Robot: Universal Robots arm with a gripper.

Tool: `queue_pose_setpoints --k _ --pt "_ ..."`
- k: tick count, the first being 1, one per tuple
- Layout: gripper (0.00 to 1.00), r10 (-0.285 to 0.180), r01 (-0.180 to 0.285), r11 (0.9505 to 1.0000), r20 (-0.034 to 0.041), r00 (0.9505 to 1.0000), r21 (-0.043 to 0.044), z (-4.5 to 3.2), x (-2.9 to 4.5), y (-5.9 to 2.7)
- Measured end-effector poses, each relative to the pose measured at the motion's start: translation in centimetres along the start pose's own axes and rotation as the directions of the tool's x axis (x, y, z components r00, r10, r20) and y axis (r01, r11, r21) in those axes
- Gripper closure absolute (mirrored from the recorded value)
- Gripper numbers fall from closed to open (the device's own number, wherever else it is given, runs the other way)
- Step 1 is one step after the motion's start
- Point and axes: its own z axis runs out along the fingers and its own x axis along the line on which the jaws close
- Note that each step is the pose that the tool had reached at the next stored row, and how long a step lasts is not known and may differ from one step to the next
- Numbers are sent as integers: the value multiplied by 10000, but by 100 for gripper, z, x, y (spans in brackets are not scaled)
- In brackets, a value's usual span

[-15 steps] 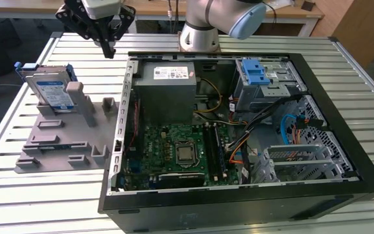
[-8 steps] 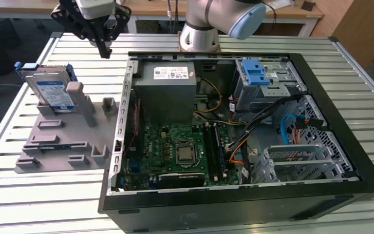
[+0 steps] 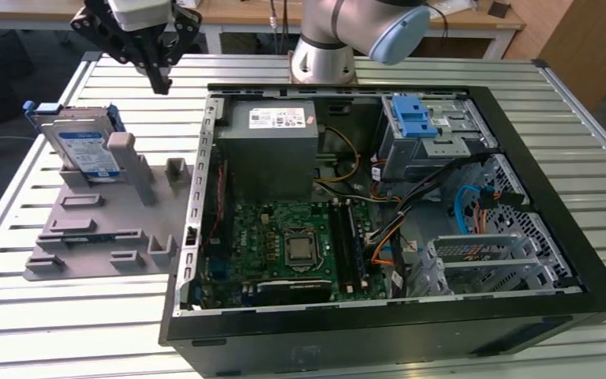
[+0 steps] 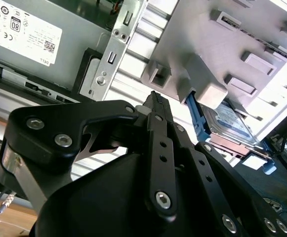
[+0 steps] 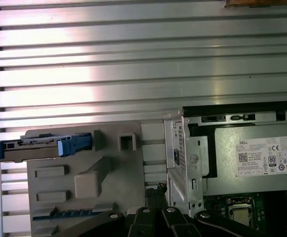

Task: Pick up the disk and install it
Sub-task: 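Reach for the disk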

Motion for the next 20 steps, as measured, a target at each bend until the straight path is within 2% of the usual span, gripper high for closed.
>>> queue_pose_setpoints --k 20 --pt "89 1 -1 10000 -20 10000 0 32 392 17"
